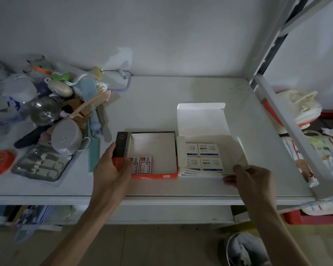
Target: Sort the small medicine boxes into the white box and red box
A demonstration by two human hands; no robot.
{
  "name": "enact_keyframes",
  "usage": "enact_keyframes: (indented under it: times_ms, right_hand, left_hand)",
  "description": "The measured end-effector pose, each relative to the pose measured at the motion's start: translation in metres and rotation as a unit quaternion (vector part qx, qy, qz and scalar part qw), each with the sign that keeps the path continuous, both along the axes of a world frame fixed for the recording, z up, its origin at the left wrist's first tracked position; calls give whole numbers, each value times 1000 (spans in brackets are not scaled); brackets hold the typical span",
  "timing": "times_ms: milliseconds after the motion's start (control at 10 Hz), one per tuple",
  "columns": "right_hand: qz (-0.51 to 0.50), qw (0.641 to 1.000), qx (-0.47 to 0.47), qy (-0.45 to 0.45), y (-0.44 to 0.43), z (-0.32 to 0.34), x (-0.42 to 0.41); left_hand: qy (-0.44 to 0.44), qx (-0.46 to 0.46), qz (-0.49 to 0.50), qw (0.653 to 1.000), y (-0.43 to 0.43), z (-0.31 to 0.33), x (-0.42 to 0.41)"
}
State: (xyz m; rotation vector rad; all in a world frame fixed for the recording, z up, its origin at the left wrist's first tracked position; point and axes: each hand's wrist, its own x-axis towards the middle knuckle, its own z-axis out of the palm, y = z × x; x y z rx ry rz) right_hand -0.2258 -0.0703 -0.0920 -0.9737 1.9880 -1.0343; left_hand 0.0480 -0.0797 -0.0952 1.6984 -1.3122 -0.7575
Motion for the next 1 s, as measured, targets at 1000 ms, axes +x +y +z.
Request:
enact_keyframes:
  times_ms: [1000]
  right_hand:
    - [84, 976, 21, 197, 16, 29, -13]
  left_hand:
    - [-84, -126, 24, 988, 18, 29, 3]
